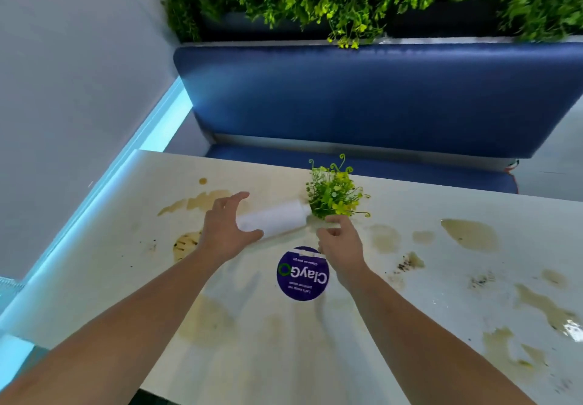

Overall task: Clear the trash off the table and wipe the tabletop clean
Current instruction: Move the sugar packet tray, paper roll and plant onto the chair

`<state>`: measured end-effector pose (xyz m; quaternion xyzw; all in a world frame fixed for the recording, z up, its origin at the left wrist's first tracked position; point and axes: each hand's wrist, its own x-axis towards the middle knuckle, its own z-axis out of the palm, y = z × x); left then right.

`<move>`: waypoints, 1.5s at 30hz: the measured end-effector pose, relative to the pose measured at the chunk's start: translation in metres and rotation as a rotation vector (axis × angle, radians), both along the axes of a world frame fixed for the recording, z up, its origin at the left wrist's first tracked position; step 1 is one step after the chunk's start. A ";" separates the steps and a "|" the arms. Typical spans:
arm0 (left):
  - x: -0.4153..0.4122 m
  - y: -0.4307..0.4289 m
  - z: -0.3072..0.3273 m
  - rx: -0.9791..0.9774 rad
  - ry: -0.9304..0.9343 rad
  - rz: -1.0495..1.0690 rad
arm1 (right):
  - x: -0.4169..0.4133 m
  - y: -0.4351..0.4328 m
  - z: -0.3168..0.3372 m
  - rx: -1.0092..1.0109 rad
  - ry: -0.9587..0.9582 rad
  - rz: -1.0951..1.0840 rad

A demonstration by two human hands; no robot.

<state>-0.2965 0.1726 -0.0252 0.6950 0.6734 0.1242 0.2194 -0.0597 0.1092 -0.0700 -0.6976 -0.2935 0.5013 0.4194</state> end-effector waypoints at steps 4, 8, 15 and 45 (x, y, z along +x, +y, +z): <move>-0.025 0.013 -0.024 -0.086 0.143 -0.113 | -0.030 0.015 -0.021 -0.103 0.034 -0.005; -0.031 0.026 -0.044 -0.089 0.238 -0.225 | -0.049 0.030 -0.037 -0.105 0.025 -0.023; -0.029 0.043 -0.064 -0.145 0.239 -0.282 | -0.065 0.049 -0.048 -0.107 0.002 -0.106; -0.001 0.028 -0.060 -0.055 0.104 -0.236 | -0.035 0.044 -0.020 0.113 0.259 -0.290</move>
